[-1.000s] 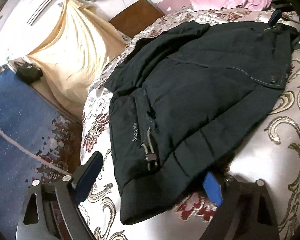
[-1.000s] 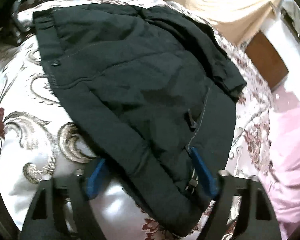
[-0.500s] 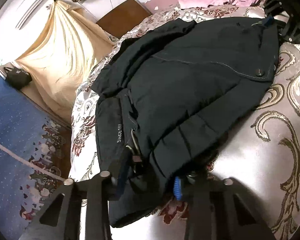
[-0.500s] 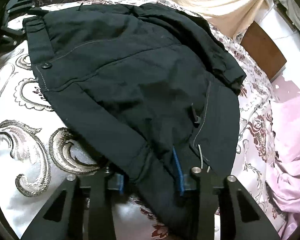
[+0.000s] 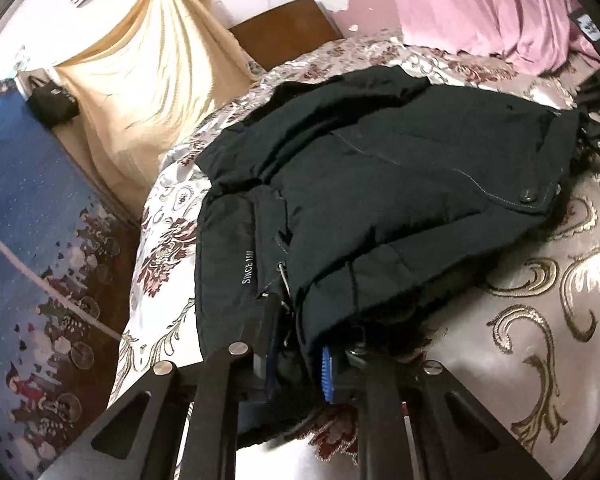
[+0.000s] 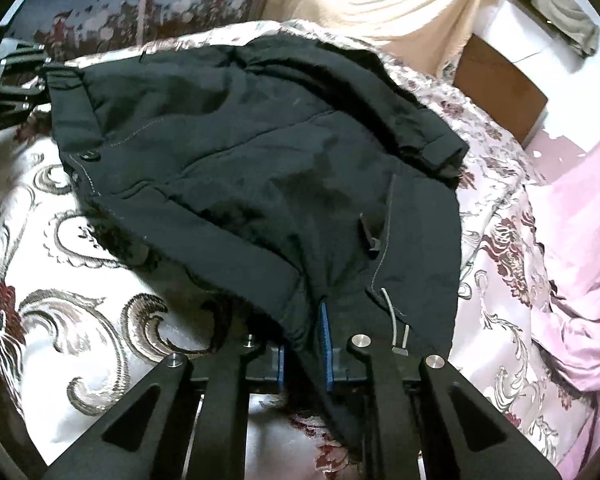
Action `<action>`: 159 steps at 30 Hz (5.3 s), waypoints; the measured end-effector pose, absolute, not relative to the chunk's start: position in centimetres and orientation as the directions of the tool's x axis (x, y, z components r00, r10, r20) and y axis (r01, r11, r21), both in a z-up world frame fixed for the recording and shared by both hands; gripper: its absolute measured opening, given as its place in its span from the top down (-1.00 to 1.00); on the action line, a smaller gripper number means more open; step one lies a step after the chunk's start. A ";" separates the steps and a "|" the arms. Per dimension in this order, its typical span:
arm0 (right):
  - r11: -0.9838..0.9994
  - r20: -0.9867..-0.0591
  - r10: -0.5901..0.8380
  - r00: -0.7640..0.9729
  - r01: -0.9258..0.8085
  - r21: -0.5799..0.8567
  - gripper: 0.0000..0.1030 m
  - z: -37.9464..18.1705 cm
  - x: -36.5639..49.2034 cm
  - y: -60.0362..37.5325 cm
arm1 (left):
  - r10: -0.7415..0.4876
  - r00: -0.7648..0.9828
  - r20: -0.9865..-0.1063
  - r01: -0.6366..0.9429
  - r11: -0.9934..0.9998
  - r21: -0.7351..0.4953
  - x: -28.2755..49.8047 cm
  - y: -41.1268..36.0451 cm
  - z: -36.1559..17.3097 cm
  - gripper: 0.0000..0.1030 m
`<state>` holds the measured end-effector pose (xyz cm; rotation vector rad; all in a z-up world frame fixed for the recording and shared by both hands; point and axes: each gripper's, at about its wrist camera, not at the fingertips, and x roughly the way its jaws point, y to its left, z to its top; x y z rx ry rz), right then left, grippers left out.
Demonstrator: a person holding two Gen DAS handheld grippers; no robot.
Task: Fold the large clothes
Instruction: 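Close the left tool on the jacket edge while the right tool closes beside it, then lift the held jacket edge with both tools and fold it over, then lay the folded part down and open both tools, then press the folded jacket flat with both open tools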
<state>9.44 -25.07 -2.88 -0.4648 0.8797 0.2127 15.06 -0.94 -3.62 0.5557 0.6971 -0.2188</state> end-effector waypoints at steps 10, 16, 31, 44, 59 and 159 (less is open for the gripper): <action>0.903 -0.748 0.023 0.663 -0.335 -0.270 0.84 -1.6 6.7 -25.5 | -0.024 0.754 -0.657 0.343 0.867 0.362 12.3 0.2 -2.3 0.78; 0.916 -0.737 0.054 0.674 -0.327 -0.232 0.85 0.0 3.5 -25.6 | -0.048 0.753 -0.657 0.341 0.881 0.327 9.4 1.1 -0.6 0.78; 0.958 -0.677 0.097 0.729 -0.253 -0.136 0.86 3.9 4.0 -26.6 | -0.090 0.756 -0.648 0.306 0.924 0.229 11.2 1.4 4.5 0.78; 0.979 -0.482 0.140 0.865 -0.195 -0.065 0.86 7.3 10.3 -26.7 | -0.064 0.816 -0.574 0.231 0.947 0.222 16.6 0.3 8.7 0.79; 0.989 -0.428 0.074 0.901 -0.121 -0.083 0.86 8.5 16.3 -26.6 | -0.132 0.859 -0.495 0.246 0.954 0.173 24.7 0.3 10.6 0.79; 0.986 -0.678 0.141 0.721 -0.042 0.160 -0.98 -7.2 53.8 -33.8 | -0.289 0.725 -0.625 0.147 0.952 -0.270 58.6 -0.4 -6.6 -1.00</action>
